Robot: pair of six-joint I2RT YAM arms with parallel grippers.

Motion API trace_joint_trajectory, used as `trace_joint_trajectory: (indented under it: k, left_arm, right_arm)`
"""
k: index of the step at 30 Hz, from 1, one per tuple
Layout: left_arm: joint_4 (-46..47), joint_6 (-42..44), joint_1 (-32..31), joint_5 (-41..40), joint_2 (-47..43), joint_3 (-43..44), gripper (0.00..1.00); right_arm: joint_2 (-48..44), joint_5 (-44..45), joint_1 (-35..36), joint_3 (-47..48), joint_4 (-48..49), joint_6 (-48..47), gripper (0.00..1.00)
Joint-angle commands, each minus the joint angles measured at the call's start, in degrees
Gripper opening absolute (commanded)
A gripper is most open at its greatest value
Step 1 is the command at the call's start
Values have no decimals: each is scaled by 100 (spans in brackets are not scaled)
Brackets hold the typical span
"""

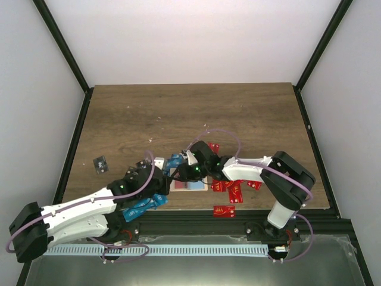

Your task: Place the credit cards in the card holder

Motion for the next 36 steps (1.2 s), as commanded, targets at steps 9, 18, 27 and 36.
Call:
trace_joint_trajectory:
  k: [9,18,27,36]
  left_arm:
    - [932,376,-54,1275,-263,-386,17]
    - [2518,1041,-475,2264,815,-292,35]
    - [3297,1949,-1113,2672,2789,477,52]
    - [3592,2338,-1253,2960,4298,1141,58]
  right_arm:
    - [-2025,1465,64,-469,-2130,-197,58]
    - [-3839,3327,-369,-1138,-4240,461,63]
    - [-4604,3556,-763,-1362,-4369,587,70]
    - [-4733,3348,-783,-1449,-4180,458,70]
